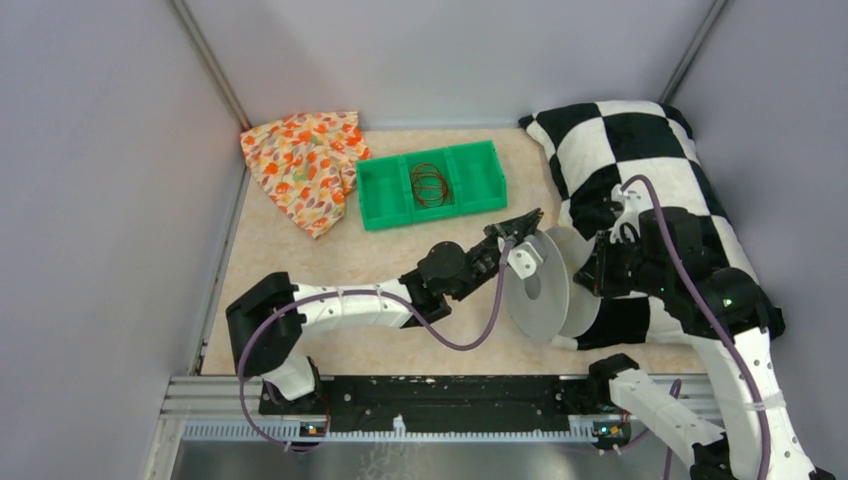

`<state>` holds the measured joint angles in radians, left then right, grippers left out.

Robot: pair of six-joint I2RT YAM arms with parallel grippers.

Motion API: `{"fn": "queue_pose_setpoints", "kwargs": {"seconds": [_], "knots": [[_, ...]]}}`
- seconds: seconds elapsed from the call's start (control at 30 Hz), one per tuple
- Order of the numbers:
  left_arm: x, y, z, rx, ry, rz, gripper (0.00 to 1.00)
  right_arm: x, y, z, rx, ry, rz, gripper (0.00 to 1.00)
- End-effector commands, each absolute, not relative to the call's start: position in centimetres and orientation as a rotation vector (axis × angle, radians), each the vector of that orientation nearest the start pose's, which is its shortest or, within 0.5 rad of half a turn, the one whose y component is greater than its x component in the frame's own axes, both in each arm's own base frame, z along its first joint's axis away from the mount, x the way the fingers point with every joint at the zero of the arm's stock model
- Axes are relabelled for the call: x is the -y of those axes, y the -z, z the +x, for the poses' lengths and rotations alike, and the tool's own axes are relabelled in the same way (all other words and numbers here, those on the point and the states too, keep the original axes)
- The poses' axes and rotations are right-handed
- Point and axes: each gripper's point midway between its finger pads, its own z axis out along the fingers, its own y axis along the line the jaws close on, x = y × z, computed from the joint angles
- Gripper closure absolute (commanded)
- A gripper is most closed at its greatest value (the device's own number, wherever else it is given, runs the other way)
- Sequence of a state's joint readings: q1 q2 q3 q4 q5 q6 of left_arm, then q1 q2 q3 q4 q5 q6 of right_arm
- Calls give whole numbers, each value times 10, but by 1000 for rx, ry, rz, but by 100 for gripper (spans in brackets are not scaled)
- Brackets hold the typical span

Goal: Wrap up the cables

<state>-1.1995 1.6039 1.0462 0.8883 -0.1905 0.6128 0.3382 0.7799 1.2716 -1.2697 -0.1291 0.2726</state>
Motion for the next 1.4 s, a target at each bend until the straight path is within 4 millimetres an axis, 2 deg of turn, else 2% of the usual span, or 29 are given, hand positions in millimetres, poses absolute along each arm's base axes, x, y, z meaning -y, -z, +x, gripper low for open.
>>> {"fn": "queue_pose_setpoints", "kwargs": {"seconds": [0.0,0.13,0.27,0.5,0.67,0.73,0.8,0.93,1.0,1.07,1.27,1.37], "knots": [[444,-346,243,-940,424,834,80,-99,-301,153,-2265,-530,-157,100],[429,-347,261,-987,390,773,55,-94,-293,155,-2283,-491,-143,100],[413,-362,269,-1009,366,726,33,-84,-280,159,-2331,-409,-120,100],[393,-377,285,-1118,396,653,22,-78,-288,171,-2310,-347,-106,100],[366,-378,301,-1211,483,522,16,-78,-298,184,-2282,-334,-48,100],[353,-367,313,-1294,482,472,17,-78,-298,193,-2276,-320,-10,100],[346,-344,319,-1396,461,463,19,-80,-296,203,-2271,-316,11,100],[343,-275,312,-1595,459,501,19,-76,-291,222,-2252,-264,62,100],[342,-249,302,-1678,507,496,19,-79,-289,231,-2250,-259,68,100],[345,-233,284,-1746,597,507,18,-83,-285,241,-2250,-264,64,100],[340,-196,242,-1814,671,535,13,-91,-272,260,-2266,-270,51,100],[341,-181,228,-1836,696,566,8,-94,-264,265,-2275,-281,57,100]]}}
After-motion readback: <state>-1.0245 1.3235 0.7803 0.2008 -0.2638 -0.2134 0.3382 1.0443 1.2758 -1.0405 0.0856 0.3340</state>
